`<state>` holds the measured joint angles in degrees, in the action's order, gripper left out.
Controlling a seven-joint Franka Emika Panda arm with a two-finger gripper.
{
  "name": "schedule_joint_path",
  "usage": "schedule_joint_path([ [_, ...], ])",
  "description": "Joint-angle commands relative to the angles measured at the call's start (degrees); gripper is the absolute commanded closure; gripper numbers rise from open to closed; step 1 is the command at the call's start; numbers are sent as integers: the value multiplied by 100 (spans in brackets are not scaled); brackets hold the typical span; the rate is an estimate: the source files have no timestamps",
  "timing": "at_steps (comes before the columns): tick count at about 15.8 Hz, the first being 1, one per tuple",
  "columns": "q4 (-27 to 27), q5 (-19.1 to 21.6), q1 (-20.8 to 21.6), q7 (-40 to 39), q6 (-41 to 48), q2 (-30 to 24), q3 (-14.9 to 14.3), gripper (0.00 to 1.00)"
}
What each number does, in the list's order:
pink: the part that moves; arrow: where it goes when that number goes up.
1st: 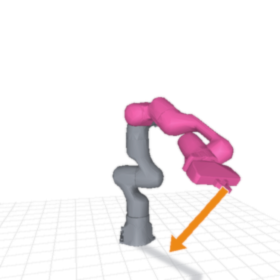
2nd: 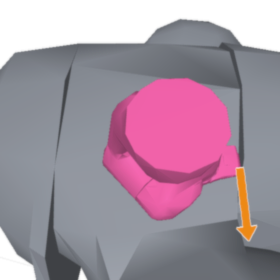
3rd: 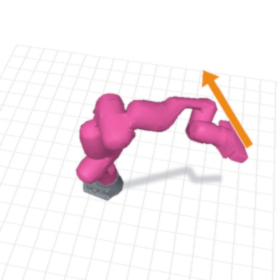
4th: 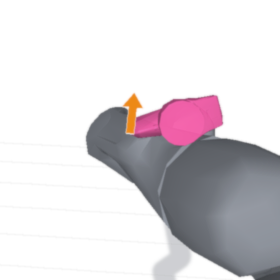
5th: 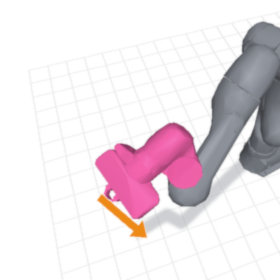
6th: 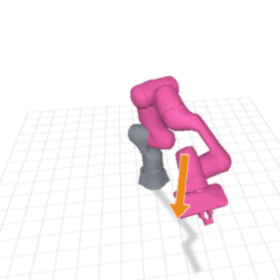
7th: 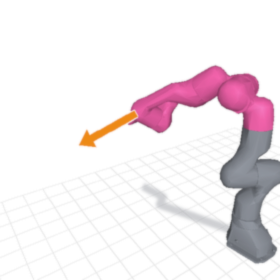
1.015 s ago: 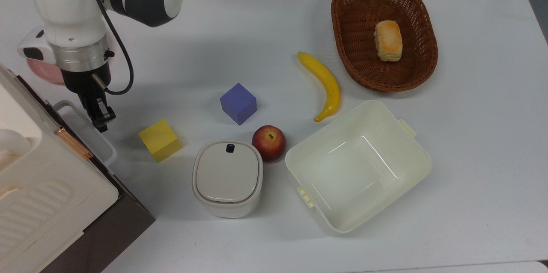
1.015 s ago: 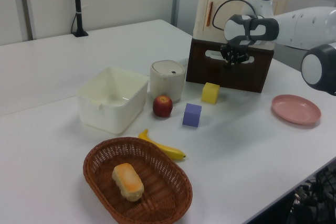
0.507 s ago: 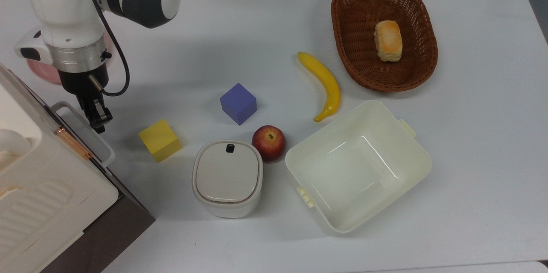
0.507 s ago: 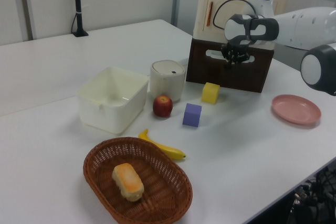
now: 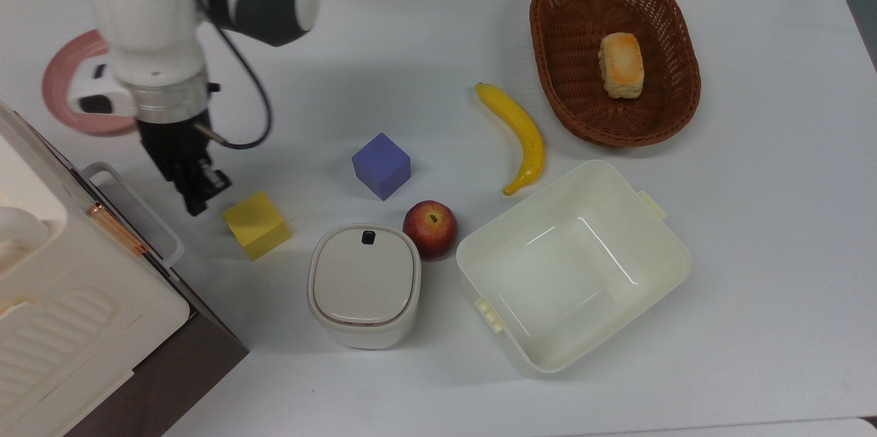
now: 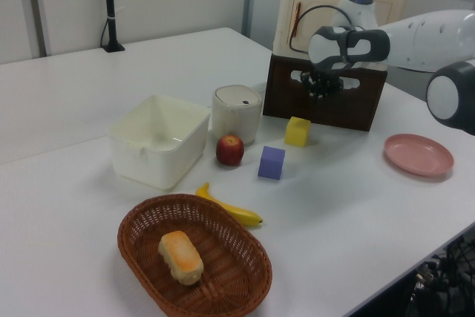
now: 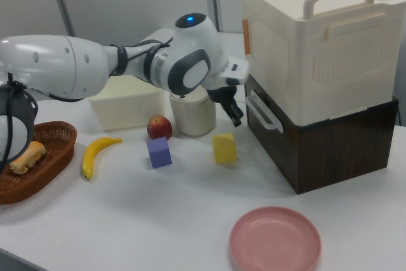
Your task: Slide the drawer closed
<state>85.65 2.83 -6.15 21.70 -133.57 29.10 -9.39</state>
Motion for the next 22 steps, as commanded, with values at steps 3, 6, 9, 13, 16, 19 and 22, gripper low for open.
schedule_joint_path([
  [3,891,-318,289,-219,23,-888,393,100],
  [6,1006,-327,544,-219,295,-1196,437,100],
  [9,988,-362,720,-394,839,-1582,578,100],
  [13,1006,-318,922,-1447,2104,-2179,587,100],
  [16,1041,-265,931,-2247,2755,-2540,587,97],
  [19,1252,-239,1054,-2452,2959,-2822,491,13],
  [22,1296,-230,1151,-2452,2898,-2831,446,0],
])
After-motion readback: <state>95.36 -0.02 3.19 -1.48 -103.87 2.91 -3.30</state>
